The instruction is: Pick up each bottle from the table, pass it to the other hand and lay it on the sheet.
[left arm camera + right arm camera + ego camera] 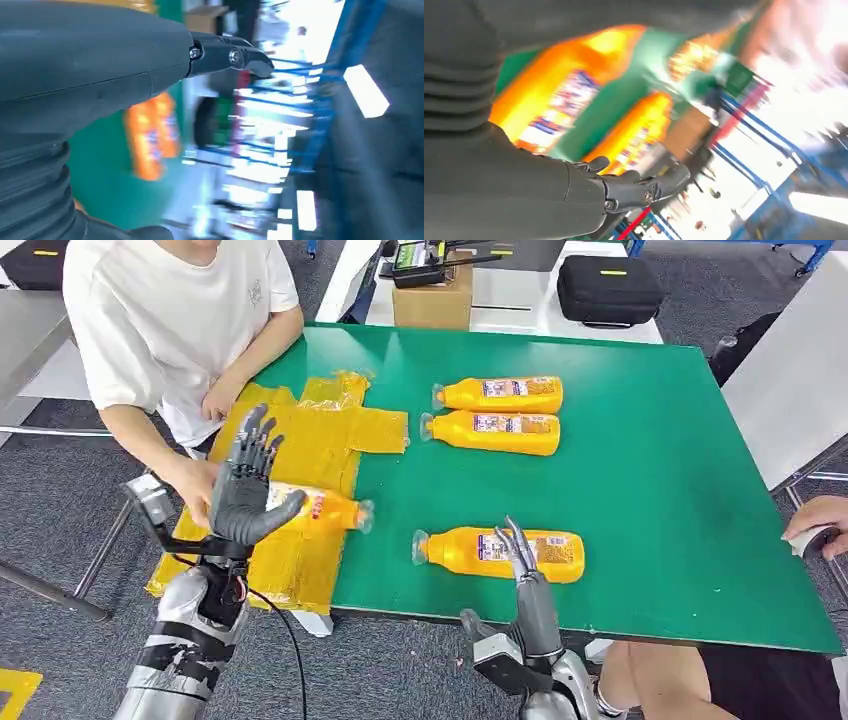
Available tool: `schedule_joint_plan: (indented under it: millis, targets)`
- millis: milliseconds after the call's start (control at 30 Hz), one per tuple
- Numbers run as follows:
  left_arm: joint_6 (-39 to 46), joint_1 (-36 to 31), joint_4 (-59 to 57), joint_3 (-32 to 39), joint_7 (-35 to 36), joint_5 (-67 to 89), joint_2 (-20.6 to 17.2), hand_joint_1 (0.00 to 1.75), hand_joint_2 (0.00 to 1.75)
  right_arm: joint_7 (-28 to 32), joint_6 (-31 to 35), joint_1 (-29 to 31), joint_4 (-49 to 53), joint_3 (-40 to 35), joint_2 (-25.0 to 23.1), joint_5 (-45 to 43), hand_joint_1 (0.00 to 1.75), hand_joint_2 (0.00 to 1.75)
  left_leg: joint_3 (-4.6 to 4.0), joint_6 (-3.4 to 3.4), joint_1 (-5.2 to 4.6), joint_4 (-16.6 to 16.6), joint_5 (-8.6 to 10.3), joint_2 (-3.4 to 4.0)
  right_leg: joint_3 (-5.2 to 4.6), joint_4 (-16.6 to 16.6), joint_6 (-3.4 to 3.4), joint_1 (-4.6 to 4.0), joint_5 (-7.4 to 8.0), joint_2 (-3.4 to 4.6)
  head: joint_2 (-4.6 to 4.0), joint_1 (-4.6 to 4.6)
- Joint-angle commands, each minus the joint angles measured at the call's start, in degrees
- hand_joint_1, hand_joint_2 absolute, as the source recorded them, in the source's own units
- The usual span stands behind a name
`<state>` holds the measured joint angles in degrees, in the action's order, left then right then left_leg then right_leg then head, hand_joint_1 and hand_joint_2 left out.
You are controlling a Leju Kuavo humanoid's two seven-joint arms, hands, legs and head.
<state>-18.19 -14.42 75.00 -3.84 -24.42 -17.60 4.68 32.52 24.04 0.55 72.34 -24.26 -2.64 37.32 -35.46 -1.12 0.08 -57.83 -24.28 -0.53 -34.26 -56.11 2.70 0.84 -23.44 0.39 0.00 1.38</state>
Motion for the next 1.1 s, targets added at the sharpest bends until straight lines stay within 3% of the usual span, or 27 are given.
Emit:
schedule_joint_plan:
  millis: [33, 333, 367, 400, 533, 633, 867, 1000, 1100]
  targets:
    - [-2.6, 5.2, 11.2, 3.2, -0.3, -4.1, 2.4, 0.0, 1.75, -3.4, -2.5, 5.4, -9.3, 5.3, 5.9, 6.6, 0.0, 1.75, 0.4, 0.04, 0.02, 0.0, -0.15, 0.15, 0.4, 0.1, -0.1, -0.05, -0.09, 0.04, 0.0, -0.02]
    - [-2.6, 5.0, 10.9, 3.2, -0.3, -4.1, 2.4, 0.0, 1.75, -3.4, -2.6, 5.3, -8.9, 5.3, 5.6, 6.8, 0.0, 1.75, 0.14, 0.01, 0.0, 0.0, -0.05, 0.11, 0.13, 0.0, -0.05, -0.02, -0.01, 0.06, 0.0, 0.02]
    - [-2.7, 4.8, 10.6, 3.4, -0.5, -4.3, 2.5, 0.0, 1.75, -4.9, -2.7, 5.2, -9.0, 5.1, 5.5, 8.0, 0.0, 1.75, 0.22, 0.02, 0.01, 0.0, -0.08, 0.13, 0.21, 0.0, -0.07, -0.03, -0.04, 0.06, -0.02, 0.02]
    - [-2.7, 6.2, 12.9, 2.1, -1.1, -2.2, 2.3, 0.0, 1.75, -8.1, -3.9, 9.1, -11.2, 6.4, 7.3, 10.9, 0.0, 1.75, 0.17, 0.02, 0.02, 0.0, -0.03, 0.03, 0.2, 0.1, -0.06, -0.04, -0.03, -0.02, 0.0, -0.07]
    - [-1.2, 8.4, 16.1, 0.3, -1.9, 0.8, 2.0, 0.0, 1.75, -10.2, -8.4, 12.9, -15.0, 5.7, 8.6, 15.0, 0.0, 1.75, 0.29, 0.02, 0.0, 0.0, -0.11, 0.26, 0.26, 0.0, -0.07, -0.02, -0.05, 0.16, 0.0, 0.0]
    - [0.0, 8.1, 15.7, -0.5, -2.3, 2.3, 1.9, 0.0, 1.75, -11.7, -7.2, 15.8, -19.1, 3.8, 8.2, 19.1, 0.0, 1.75, 0.12, 0.01, 0.01, 0.0, 0.0, 0.08, 0.12, 0.0, -0.04, -0.02, 0.01, 0.02, 0.0, -0.02]
    - [0.8, 9.7, 14.3, -0.6, -1.6, 2.5, 2.2, 0.0, 1.75, -18.3, -7.7, 19.8, -23.5, 1.3, 7.8, 23.2, 0.0, 1.75, 0.35, 0.07, 0.02, 0.1, -0.08, 0.18, 0.32, 0.1, -0.12, -0.05, -0.04, 0.1, 0.0, -0.02]
    - [1.5, 11.3, 14.2, -0.2, -0.9, 3.8, 2.2, 0.0, 1.75, -22.2, -12.4, 21.1, -25.7, 0.7, 8.5, 23.2, 0.0, 1.75, 0.36, 0.05, 0.02, 0.1, -0.11, 0.21, 0.33, 0.1, -0.09, -0.05, -0.06, 0.13, 0.0, 0.0]
    - [1.5, 11.4, 14.2, -0.2, -0.9, 3.8, 2.2, 0.0, 1.75, -22.1, -12.5, 21.1, -25.8, 0.7, 8.6, 23.2, 0.0, 1.75, 0.21, 0.02, 0.01, 0.0, -0.03, 0.08, 0.21, 0.0, -0.04, -0.03, -0.03, 0.02, 0.0, 0.02]
